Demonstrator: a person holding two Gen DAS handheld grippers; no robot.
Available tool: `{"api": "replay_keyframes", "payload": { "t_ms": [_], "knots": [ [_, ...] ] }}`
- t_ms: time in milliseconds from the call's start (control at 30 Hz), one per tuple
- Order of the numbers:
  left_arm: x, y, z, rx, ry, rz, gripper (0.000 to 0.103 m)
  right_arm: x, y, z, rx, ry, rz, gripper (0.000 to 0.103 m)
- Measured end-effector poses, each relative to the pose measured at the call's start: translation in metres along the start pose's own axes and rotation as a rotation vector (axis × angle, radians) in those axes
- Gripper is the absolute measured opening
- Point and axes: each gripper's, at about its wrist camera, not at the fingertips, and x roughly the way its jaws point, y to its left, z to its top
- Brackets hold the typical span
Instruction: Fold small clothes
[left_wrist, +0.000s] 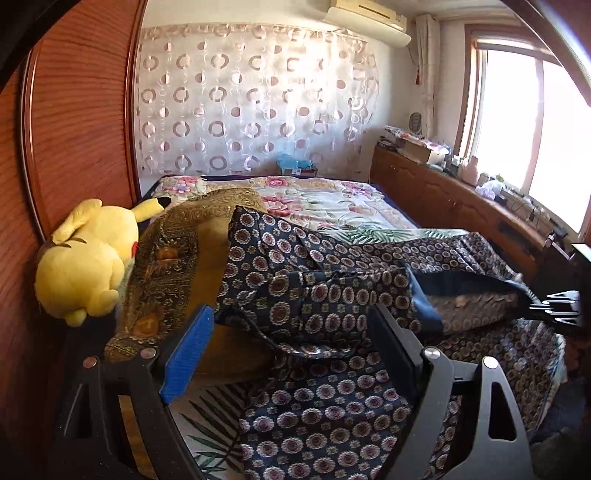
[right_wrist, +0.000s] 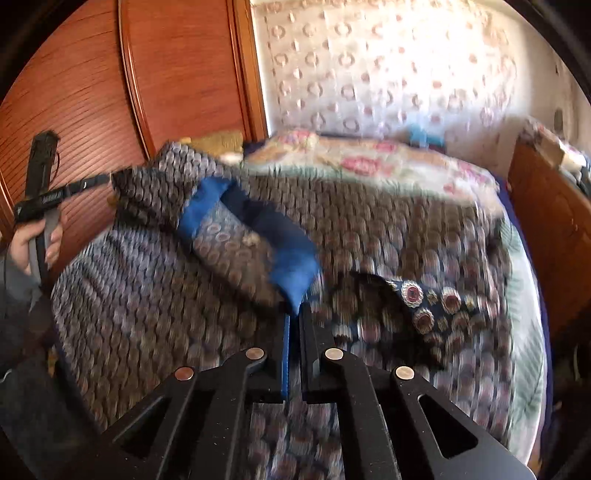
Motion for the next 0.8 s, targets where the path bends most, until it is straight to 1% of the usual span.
{"api": "replay_keyframes", "payload": {
  "t_ms": [67,133,200,267,333,433,500,600,700,767,800],
  "knots": [
    [0.003,0.003,0.0,-0.001,0.008,0.007,0.086,-0.013,-0.002,-0.008,-0.002,0.001,-0.005,0.005],
    [0.005,0.007,0.002,-0.015,0.007,0.007,0.086,-0.023,-0.006,-0.01,0.007,-0.016,-0.011,0.006],
    [0.005,0.007,0.004,-0.023,0.006,0.018,0.086,-0.037,-0.011,-0.011,0.009,-0.033,-0.029,0.011],
    [0.007,0.007,0.007,-0.026,0.001,0.034,0.086,-0.048,-0.018,-0.009,0.023,-0.058,-0.054,0.035],
    [0.008,0.009,0.013,-0.039,-0.01,0.045,0.086,-0.058,-0.015,-0.008,0.04,-0.09,-0.066,0.041],
    [0.011,0.014,0.025,-0.057,-0.028,0.072,0.086,-0.065,-0.016,-0.003,0.052,-0.128,-0.089,0.042],
    [0.018,0.02,0.032,-0.061,-0.021,0.083,0.086,-0.067,-0.027,-0.001,0.069,-0.127,-0.134,0.043],
    [0.034,0.026,0.042,-0.053,0.001,0.125,0.086,-0.058,-0.041,0.0,0.104,-0.09,-0.21,0.043],
    [0.049,0.032,0.049,-0.05,0.044,0.154,0.086,-0.051,-0.05,-0.002,0.11,-0.043,-0.244,0.043],
    [0.056,0.035,0.049,-0.034,0.066,0.168,0.086,-0.051,-0.056,-0.001,0.129,-0.035,-0.245,0.043],
    [0.06,0.038,0.047,-0.028,0.09,0.179,0.086,-0.05,-0.058,0.0,0.138,-0.032,-0.245,0.043]
  ]
}}
